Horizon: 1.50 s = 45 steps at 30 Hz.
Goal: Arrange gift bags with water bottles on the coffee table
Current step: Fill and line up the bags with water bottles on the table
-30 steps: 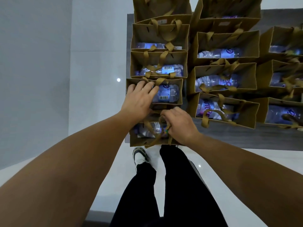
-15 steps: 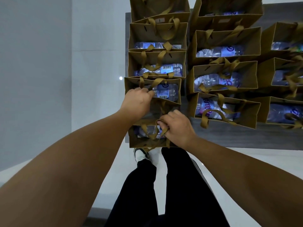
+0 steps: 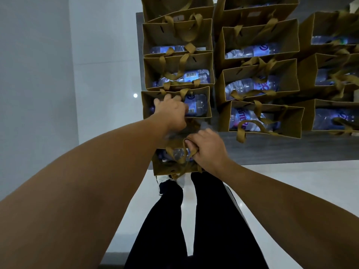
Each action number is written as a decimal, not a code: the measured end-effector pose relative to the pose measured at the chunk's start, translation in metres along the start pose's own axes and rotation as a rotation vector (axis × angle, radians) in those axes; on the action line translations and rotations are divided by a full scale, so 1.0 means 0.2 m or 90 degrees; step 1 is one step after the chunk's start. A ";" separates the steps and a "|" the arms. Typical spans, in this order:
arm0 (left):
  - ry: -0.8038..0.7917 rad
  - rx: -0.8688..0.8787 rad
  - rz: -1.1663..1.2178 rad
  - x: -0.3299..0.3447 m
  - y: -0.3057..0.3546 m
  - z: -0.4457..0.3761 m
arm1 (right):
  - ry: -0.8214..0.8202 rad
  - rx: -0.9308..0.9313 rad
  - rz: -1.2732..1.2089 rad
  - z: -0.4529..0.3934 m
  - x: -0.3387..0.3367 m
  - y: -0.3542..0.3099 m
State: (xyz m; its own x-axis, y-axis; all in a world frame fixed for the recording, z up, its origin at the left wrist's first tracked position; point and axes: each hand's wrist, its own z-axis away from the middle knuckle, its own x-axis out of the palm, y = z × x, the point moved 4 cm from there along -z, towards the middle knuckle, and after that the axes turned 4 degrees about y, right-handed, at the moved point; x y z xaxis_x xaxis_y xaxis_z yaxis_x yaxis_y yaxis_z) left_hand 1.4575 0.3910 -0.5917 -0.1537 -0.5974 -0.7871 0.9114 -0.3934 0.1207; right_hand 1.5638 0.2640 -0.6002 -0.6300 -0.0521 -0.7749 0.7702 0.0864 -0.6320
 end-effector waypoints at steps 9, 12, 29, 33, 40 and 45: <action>0.115 0.055 0.062 -0.13 0.08 0.06 | 0.019 -0.011 0.000 0.02 -0.11 -0.07; 0.125 0.017 0.152 -0.15 0.04 0.15 | -0.014 0.010 0.018 -0.01 -0.16 -0.15; 0.174 -0.068 0.348 -0.56 -0.20 0.66 | -0.391 0.301 0.019 -0.01 -0.39 -0.62; 0.193 -0.081 0.344 -0.58 -0.34 0.80 | -0.339 0.318 0.040 -0.02 -0.46 -0.67; 0.233 -0.126 0.322 -0.56 -0.54 0.92 | -0.284 0.284 0.091 -0.15 -0.48 -0.73; 0.240 -0.189 0.324 -0.56 -0.66 0.95 | -0.293 0.275 0.115 -0.26 -0.42 -0.68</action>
State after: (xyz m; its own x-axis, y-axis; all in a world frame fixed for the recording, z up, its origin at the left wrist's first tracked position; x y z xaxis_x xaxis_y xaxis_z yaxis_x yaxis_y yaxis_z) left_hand 1.2826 0.3764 -0.4054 0.4137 -0.3518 -0.8397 0.9091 0.1099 0.4018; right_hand 1.5078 0.3081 -0.4479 -0.4533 -0.5025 -0.7362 0.8913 -0.2685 -0.3654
